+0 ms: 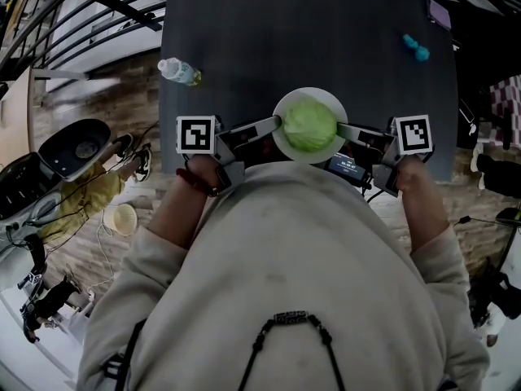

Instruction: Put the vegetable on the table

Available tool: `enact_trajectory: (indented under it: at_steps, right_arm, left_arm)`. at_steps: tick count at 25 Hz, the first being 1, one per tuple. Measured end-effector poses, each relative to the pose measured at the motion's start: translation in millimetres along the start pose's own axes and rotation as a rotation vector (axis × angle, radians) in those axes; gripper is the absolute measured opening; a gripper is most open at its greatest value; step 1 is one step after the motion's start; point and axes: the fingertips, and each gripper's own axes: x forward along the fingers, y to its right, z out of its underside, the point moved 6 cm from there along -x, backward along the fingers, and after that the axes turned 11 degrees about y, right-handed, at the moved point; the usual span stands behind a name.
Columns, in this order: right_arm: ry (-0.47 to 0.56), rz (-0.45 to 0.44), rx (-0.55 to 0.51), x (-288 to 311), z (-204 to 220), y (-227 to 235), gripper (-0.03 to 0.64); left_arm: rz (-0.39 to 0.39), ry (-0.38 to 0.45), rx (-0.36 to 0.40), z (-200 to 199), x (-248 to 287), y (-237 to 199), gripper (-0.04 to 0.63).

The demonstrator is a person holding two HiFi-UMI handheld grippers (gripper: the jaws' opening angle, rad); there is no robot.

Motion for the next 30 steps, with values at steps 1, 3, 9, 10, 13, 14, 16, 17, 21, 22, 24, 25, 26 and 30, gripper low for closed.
enact_trajectory:
  at_steps: [1,3,9,10,13,14,16,17,21,22,24,25,26,30]
  right_arm:
    - [-0.002,0.000,0.003,-1,0,1,0.026]
    - [-0.009,-0.001,0.005,3,-2,3,0.026]
    - [-0.037,0.000,0.009,23,-11,8,0.026]
    - [-0.041,-0.003,0.011,25,-12,9,0.026]
    - [-0.051,-0.005,0.013,28,-14,13,0.026]
    - [-0.054,-0.003,0.014,28,-14,14,0.026]
    - [-0.058,-0.002,0.017,28,-15,16,0.026]
    - [-0.059,-0.002,0.018,28,-15,17,0.026]
    - [-0.063,0.002,0.020,29,-15,20,0.026]
    - [-0.064,0.003,0.020,30,-16,21,0.026]
    - [-0.068,0.006,0.022,31,-17,23,0.026]
    - [-0.069,0.007,0.025,31,-17,24,0.026]
    - [-0.070,0.008,0.026,31,-17,24,0.025]
    - [-0.073,0.016,0.034,32,-17,26,0.025]
  left_arm:
    - [-0.005,0.003,-0.006,1,1,0,0.020]
    - [-0.013,0.008,-0.014,0,-1,-3,0.020]
    - [-0.032,0.029,-0.025,-13,-11,-11,0.020]
    - [-0.039,0.032,-0.028,-15,-12,-13,0.020]
    - [-0.042,0.044,-0.041,-15,-12,-16,0.020]
    - [-0.042,0.047,-0.043,-15,-12,-17,0.020]
    - [-0.041,0.054,-0.050,-14,-11,-18,0.020]
    - [-0.040,0.057,-0.054,-13,-11,-19,0.020]
    - [-0.041,0.057,-0.042,-14,-10,-23,0.020]
    - [-0.043,0.057,-0.044,-14,-10,-24,0.020]
    - [-0.046,0.055,-0.046,-15,-10,-27,0.020]
    - [-0.054,0.054,-0.048,-15,-10,-28,0.020]
    - [-0.062,0.053,-0.049,-15,-11,-29,0.020]
    - [-0.060,0.054,-0.067,-15,-9,-29,0.020]
